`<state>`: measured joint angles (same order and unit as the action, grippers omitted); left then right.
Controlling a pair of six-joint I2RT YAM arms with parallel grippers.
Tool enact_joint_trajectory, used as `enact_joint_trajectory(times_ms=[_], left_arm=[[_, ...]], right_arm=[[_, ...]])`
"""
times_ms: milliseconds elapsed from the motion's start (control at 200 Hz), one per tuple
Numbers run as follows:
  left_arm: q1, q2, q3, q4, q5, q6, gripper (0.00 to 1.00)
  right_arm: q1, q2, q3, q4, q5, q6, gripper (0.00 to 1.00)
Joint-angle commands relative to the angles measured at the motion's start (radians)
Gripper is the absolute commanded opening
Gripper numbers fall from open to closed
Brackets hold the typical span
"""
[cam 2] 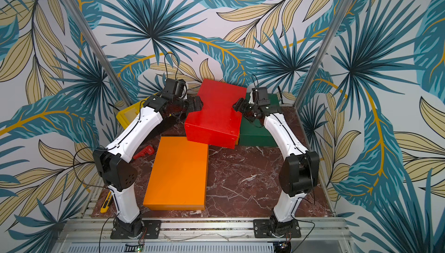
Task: Stack the shoeboxes
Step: Move the shoebox to the shoebox.
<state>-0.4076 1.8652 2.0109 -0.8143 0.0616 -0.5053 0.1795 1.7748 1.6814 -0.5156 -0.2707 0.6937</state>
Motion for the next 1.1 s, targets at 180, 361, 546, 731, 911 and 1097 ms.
enact_joint_trajectory(times_ms=[180, 361, 546, 731, 911, 1097], left_arm=[[0.121, -0.138, -0.145, 0.094, 0.185, -0.090, 0.92], [0.190, -0.155, -0.277, 0.237, 0.350, -0.174, 0.88], [0.198, -0.145, -0.286, 0.265, 0.361, -0.160, 0.54], [0.222, -0.159, -0.318, 0.272, 0.334, -0.169, 0.39], [0.223, -0.131, -0.362, 0.277, 0.352, -0.198, 0.23], [0.188, -0.091, -0.398, 0.294, 0.363, -0.217, 0.18]], right_arm=[[-0.004, -0.071, 0.016, -0.066, 0.045, -0.037, 0.82], [-0.010, -0.102, 0.065, -0.119, 0.103, -0.069, 0.84], [-0.010, -0.126, 0.139, -0.170, 0.163, -0.105, 0.80], [-0.004, -0.112, 0.195, -0.181, 0.104, -0.106, 0.77], [0.053, -0.030, 0.308, -0.233, 0.052, -0.139, 0.48], [0.126, 0.090, 0.500, -0.342, 0.035, -0.187, 0.30]])
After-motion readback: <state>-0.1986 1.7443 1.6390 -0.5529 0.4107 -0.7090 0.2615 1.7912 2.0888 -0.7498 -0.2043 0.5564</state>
